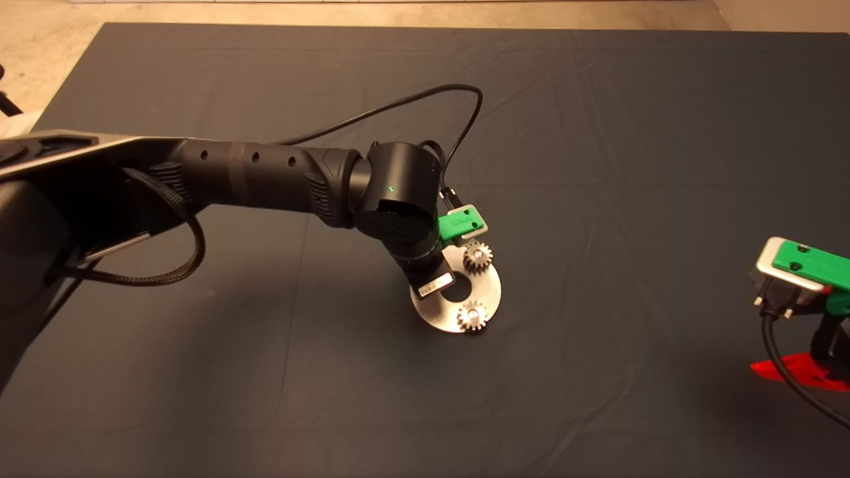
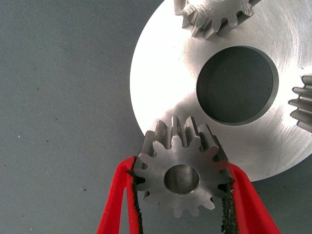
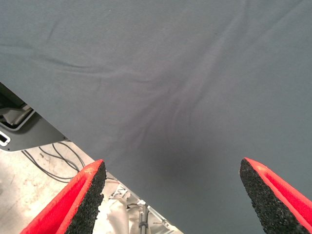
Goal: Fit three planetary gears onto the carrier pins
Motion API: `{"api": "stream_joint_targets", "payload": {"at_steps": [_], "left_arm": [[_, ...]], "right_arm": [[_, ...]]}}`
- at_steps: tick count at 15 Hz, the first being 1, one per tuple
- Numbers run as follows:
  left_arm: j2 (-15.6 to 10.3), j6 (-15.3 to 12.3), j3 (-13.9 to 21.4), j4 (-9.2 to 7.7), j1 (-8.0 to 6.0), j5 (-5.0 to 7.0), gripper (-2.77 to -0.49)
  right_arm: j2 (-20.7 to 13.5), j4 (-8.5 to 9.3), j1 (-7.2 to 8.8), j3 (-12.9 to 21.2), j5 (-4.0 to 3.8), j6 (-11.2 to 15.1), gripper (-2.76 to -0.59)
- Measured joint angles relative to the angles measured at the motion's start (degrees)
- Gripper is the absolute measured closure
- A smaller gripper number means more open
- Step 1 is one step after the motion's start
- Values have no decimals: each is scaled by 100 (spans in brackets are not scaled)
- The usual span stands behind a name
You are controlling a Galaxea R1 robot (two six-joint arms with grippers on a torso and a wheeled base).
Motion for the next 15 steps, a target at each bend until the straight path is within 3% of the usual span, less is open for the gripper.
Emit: {"api": "stream_joint_targets", "payload": {"at_steps": [7,15], "left_arm": [[-24,17,78,-65,16,5,-65],[-212,15,349,-306,35,2,-65]], "right_arm": [[2,2,130,-6,-4,0,-203],[2,2,158,-9,-2,0,-203]]}}
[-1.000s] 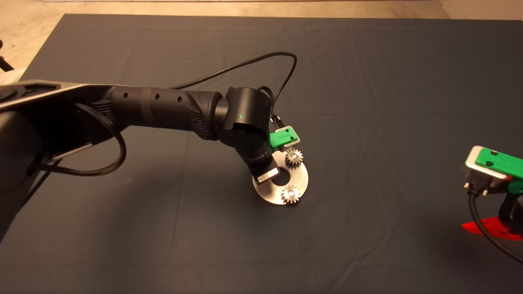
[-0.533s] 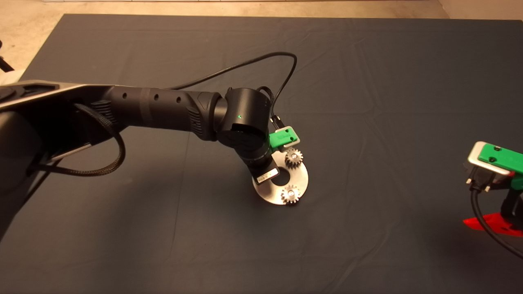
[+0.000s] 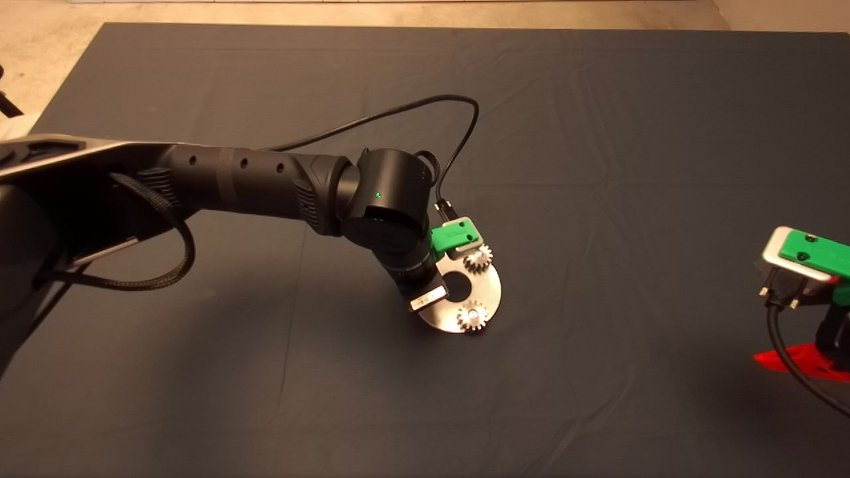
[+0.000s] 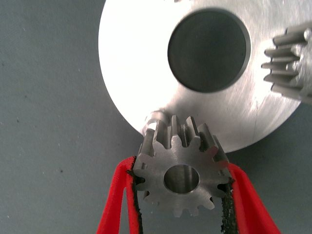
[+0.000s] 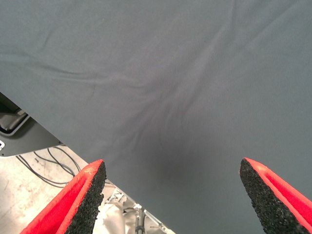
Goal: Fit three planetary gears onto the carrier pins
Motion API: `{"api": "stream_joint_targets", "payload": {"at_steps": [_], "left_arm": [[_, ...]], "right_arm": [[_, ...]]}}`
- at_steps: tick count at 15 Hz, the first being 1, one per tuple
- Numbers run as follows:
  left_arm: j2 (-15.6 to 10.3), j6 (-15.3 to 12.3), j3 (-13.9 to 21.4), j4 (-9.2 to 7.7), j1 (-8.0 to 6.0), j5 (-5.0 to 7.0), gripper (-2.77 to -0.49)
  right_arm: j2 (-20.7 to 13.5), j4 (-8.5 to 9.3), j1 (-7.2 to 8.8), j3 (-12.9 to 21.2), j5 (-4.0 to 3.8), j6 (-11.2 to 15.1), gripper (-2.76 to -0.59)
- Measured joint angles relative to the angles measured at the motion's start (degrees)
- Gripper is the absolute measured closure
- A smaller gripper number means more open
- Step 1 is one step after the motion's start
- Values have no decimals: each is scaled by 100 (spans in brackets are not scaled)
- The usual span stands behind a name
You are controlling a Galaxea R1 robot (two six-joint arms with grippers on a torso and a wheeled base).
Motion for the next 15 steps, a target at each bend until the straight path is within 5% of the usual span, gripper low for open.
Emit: {"api": "stream_joint_targets", "payload": {"at_steps": [15], "left_arm": [[-60,-2,-37,94,22,-2,-65]], "right_arm": [[-1,144,68,-2,-1,0,-203]]}}
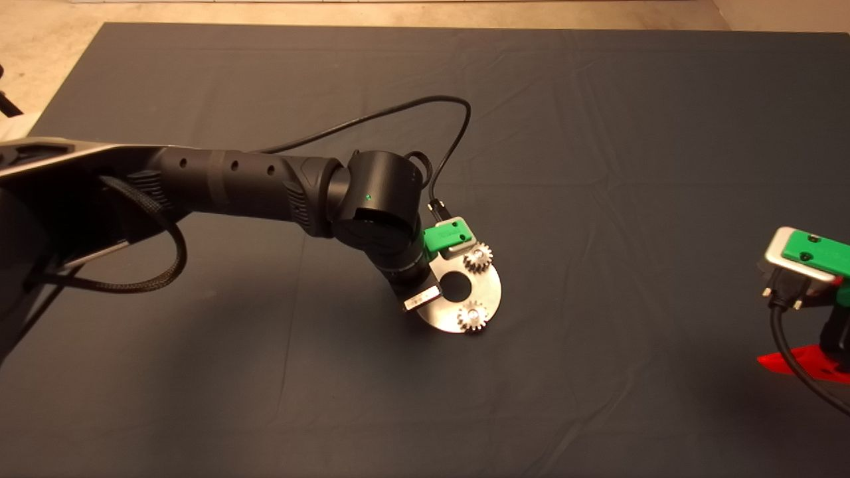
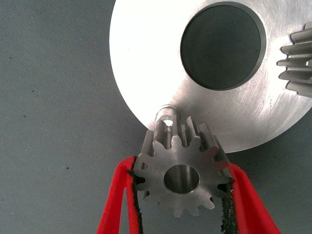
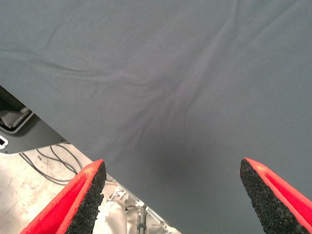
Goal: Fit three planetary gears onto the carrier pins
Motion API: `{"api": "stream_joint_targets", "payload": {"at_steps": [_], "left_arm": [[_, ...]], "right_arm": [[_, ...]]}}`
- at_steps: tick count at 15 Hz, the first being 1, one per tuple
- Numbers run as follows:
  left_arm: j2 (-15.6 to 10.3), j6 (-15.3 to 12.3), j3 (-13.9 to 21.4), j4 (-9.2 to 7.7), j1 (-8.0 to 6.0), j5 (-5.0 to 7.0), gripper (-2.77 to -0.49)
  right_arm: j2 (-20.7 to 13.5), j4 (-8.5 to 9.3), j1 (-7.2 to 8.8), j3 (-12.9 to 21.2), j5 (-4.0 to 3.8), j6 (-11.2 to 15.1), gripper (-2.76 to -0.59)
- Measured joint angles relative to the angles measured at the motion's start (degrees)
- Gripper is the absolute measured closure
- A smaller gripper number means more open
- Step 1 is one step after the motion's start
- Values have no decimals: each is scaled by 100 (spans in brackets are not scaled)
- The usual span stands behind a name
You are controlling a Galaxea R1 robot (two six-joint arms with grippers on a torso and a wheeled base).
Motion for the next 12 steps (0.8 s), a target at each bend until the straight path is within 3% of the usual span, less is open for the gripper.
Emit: {"api": "stream_joint_targets", "payload": {"at_steps": [5,12], "left_arm": [[2,0,-90,95,-16,-11,-65],[154,11,-278,90,-55,28,-65]], "right_arm": [[1,33,20,0,-2,0,-203],[1,63,28,0,-2,0,-203]]}}
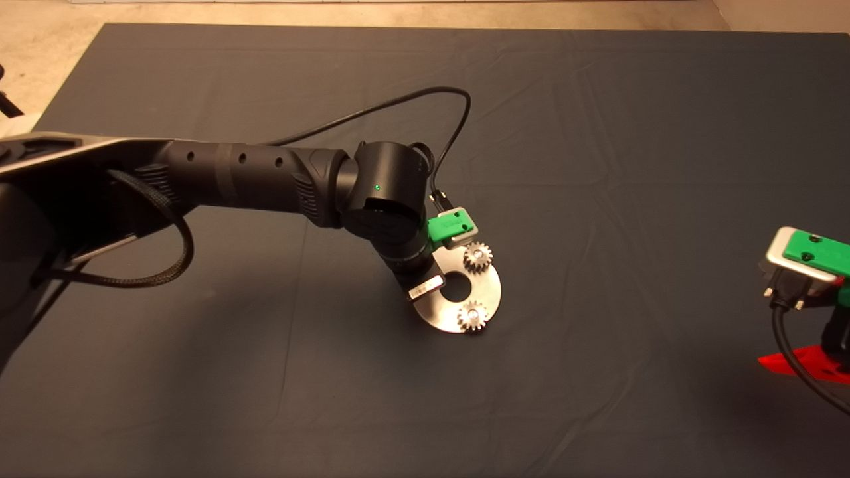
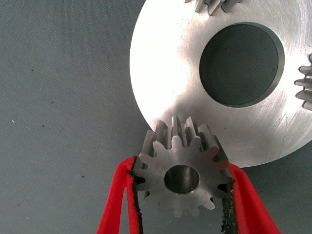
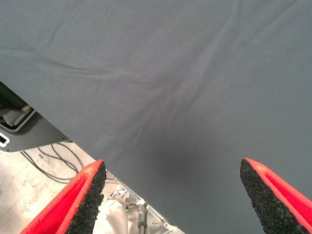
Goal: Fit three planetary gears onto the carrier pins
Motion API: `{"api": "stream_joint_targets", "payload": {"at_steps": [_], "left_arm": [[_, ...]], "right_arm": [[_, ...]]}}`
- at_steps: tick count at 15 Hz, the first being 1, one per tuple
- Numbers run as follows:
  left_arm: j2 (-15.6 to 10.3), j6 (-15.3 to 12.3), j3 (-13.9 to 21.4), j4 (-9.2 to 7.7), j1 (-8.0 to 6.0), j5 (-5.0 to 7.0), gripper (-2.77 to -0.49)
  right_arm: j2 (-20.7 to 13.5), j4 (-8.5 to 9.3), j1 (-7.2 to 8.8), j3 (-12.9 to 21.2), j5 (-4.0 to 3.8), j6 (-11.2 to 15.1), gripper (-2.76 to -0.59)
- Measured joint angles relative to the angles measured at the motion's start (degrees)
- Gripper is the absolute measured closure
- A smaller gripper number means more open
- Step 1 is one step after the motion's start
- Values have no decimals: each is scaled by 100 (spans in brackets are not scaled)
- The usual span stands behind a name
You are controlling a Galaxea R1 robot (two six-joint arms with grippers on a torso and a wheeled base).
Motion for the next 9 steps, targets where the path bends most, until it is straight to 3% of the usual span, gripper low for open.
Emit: {"api": "stream_joint_targets", "payload": {"at_steps": [9], "left_arm": [[57,7,-26,-5,-3,40,-65]], "right_arm": [[2,9,49,0,2,0,-203]]}}
